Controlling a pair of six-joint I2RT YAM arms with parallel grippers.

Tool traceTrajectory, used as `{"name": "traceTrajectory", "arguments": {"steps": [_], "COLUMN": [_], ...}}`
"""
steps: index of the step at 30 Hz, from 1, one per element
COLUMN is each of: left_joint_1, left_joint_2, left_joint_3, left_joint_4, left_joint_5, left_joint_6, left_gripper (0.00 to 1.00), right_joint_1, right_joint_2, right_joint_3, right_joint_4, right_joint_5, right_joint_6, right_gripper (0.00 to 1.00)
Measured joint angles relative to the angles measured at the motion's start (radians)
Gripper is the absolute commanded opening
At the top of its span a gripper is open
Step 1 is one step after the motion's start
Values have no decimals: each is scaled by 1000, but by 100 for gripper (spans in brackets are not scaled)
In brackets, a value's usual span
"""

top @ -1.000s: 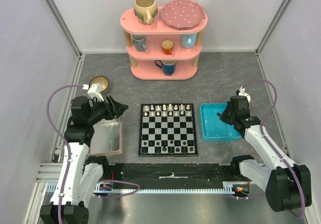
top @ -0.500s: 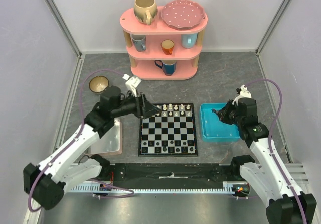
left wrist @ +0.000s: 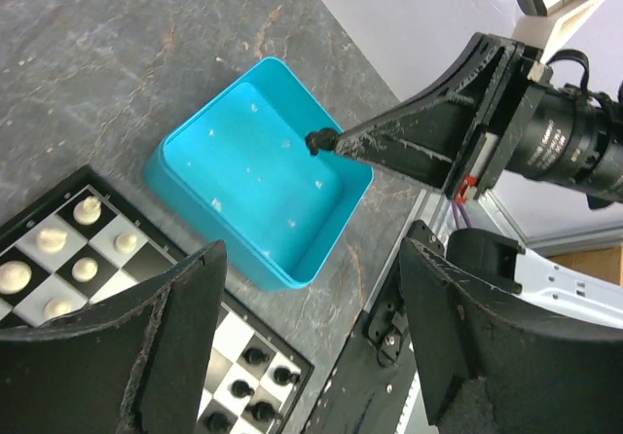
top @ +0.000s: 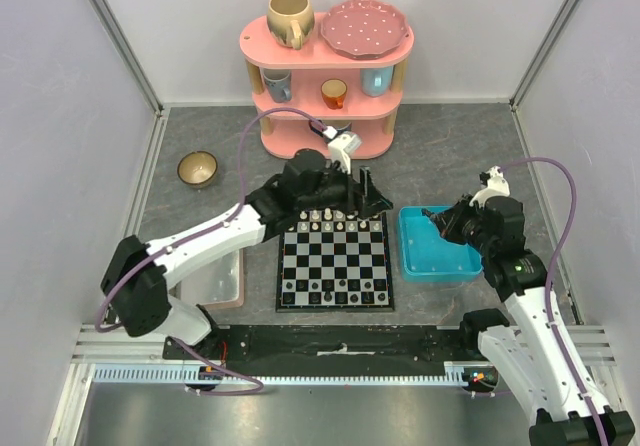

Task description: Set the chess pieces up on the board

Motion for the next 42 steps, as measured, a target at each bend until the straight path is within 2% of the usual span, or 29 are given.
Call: {"name": "traceTrajectory", "arguments": {"steps": [9,15,19,29,42], "left_joint_1": [-58,-73,-89,-113,-126], "left_joint_2": [193,266,289,329,349], "left_joint_3": [123,173,202,225,253], "left_joint_4": [18,18,19,41,42], "left_joint_5": [-51,-56,-59,-60,-68], "left_joint_6": [-7,-12,-16,-27,-27], "left_gripper": [76,75,75,64,57], "right_joint_1": [0,0,0,0,0], "right_joint_2": [-11,-11,-11,-14,-25], "right_joint_3": [4,18,18,18,29], "right_joint_4": [-6,-7,-7,-7,-6], "right_joint_5": [-3,-17,-21,-33,-59], "right_joint_6": [24,36,43,53,74], "right_gripper": [0,0,0,0,0]}}
